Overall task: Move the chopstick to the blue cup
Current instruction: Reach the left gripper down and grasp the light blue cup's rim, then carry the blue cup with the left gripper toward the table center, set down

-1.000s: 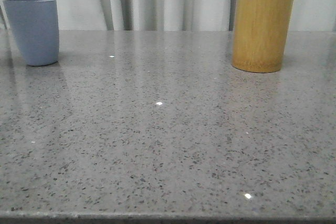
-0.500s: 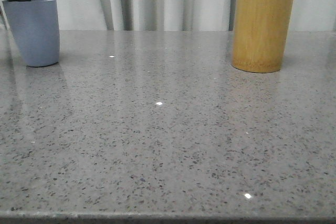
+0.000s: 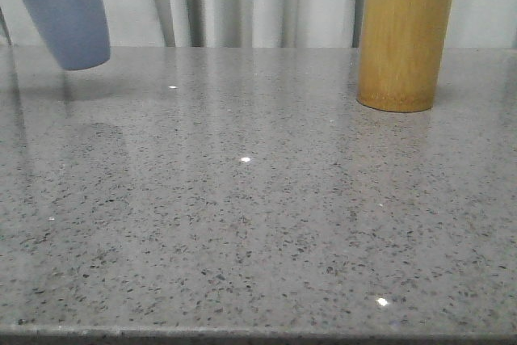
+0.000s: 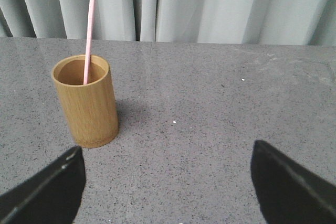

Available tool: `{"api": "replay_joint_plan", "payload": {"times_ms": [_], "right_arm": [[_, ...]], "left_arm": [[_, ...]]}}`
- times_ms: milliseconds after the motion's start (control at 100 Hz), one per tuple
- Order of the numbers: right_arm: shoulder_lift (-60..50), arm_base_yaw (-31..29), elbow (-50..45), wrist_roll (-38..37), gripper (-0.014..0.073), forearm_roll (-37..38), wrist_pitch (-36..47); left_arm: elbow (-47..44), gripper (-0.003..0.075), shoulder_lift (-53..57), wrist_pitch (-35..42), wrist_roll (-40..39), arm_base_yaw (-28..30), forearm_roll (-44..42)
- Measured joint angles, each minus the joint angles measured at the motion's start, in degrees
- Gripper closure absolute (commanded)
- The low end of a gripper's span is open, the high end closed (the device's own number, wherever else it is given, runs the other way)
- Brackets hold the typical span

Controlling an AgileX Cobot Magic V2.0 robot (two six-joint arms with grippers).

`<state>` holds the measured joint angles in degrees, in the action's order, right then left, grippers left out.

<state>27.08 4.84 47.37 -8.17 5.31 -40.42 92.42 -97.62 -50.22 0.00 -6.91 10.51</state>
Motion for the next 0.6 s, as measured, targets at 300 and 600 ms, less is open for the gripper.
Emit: {"api": "replay_joint_plan", "payload": {"times_ms": [300, 600], "right_arm": [[0.0, 0.0, 0.0, 0.0, -0.0041, 0.0, 0.0], [0.0, 0.0, 0.0, 0.0, -0.0041, 0.0, 0.0]], "left_arm": [[6.0, 0.0739, -0.4, -3.3, 1.0, -12.3, 0.6], [6.1, 0.0739, -4.8, -3.9, 1.1, -18.8, -0.1]]}}
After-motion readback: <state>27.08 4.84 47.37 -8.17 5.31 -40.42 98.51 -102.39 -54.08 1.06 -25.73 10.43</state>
